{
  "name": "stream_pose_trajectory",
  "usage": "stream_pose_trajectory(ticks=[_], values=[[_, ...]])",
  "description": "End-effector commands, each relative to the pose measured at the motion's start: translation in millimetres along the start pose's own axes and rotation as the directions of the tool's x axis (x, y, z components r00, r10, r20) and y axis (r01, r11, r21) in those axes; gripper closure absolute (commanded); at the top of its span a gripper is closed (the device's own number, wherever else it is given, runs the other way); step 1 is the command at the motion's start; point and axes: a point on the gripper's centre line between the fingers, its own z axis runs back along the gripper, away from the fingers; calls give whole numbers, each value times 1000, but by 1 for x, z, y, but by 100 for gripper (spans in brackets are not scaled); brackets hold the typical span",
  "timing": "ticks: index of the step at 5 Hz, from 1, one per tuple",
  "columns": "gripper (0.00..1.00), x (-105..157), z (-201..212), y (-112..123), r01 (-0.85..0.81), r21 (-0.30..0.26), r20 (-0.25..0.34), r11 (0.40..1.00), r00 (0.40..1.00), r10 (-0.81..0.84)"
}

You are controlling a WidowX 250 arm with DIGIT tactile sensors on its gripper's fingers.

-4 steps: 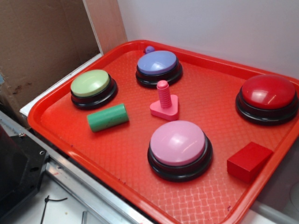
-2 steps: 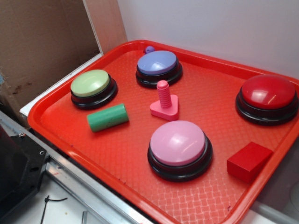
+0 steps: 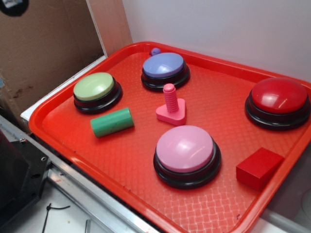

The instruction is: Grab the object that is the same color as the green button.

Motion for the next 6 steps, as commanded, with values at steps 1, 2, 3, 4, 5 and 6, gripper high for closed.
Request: stream_pose_trajectory(ticks=[1, 2, 3, 4, 5, 6], values=[[0, 7, -1, -11, 82, 1, 13, 997, 997, -82], [0, 7, -1, -11, 82, 1, 13, 997, 997, -82], [0, -5, -11, -24, 63, 51, 26, 997, 998, -64], [0, 7, -23, 13, -14, 76, 78, 997, 997, 8], [0, 9, -56, 53, -27, 83, 42, 996, 999, 23], [0, 18, -85, 91, -72, 100, -21, 992, 997, 74]])
